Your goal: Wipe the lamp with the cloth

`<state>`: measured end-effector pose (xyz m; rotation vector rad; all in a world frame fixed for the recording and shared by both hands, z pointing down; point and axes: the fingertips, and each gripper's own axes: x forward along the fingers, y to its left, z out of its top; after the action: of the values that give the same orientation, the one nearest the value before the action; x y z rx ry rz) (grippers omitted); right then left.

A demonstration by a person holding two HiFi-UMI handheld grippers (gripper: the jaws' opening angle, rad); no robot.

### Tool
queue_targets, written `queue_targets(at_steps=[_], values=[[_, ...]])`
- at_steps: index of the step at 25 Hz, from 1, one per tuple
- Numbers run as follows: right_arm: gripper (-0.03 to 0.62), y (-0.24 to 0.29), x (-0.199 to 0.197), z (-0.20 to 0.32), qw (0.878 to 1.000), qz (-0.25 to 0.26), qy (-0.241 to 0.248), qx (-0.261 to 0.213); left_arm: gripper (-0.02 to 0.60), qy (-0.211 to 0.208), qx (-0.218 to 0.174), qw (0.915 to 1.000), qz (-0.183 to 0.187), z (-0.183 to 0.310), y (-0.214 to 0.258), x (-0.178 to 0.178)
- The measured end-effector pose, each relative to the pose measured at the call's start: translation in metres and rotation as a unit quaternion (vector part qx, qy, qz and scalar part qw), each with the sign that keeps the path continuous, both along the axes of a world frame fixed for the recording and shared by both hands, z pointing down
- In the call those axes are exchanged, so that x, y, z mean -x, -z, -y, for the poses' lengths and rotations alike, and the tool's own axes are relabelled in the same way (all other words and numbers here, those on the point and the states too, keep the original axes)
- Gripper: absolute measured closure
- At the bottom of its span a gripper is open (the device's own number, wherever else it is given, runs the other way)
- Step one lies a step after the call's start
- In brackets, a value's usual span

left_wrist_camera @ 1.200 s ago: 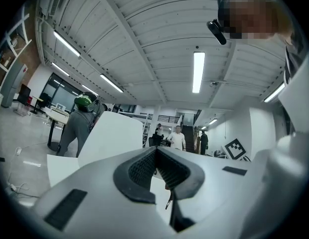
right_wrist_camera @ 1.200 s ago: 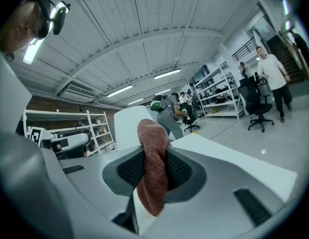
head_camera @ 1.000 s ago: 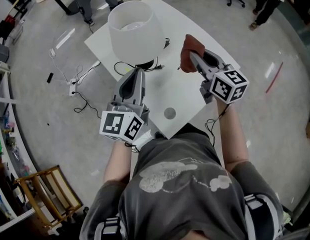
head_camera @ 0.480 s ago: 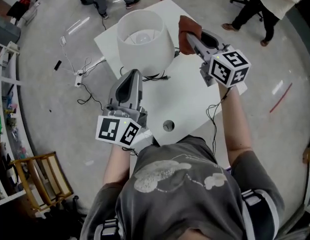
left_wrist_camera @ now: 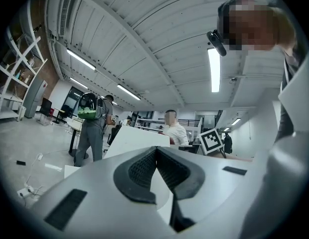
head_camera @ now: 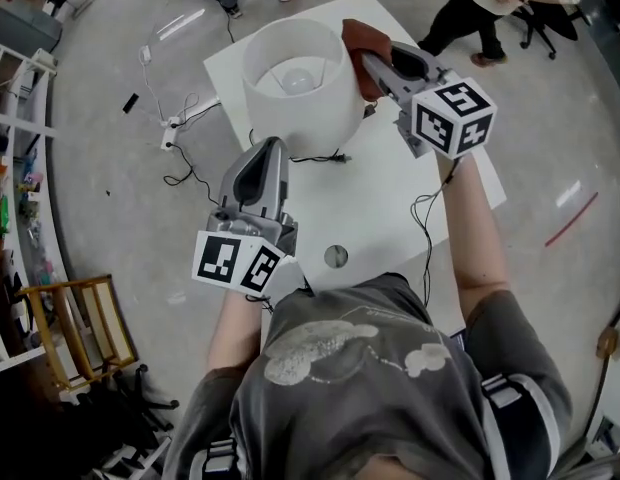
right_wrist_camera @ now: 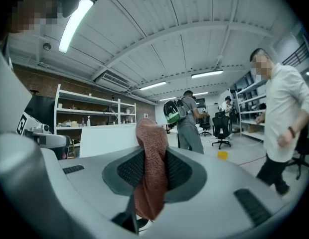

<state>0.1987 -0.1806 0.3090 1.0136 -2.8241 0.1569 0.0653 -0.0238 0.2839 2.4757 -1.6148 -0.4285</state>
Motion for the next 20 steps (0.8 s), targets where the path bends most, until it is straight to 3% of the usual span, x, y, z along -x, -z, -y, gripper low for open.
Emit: queue_targets(at_steps=[15, 20], values=[[0.502, -0.105, -0.025, -0.006, 0.994, 0.013, -0.014, 0.110, 0.574, 0.029, 0.037, 0.9989, 0.004, 0.003, -0.033, -0.005], [0.503, -0.129, -0.040, -0.016, 0.990, -0.003, -0.050, 0.134, 0.574, 0.009, 0.038, 0.9992, -0.005, 0.000, -0.040, -0.001]])
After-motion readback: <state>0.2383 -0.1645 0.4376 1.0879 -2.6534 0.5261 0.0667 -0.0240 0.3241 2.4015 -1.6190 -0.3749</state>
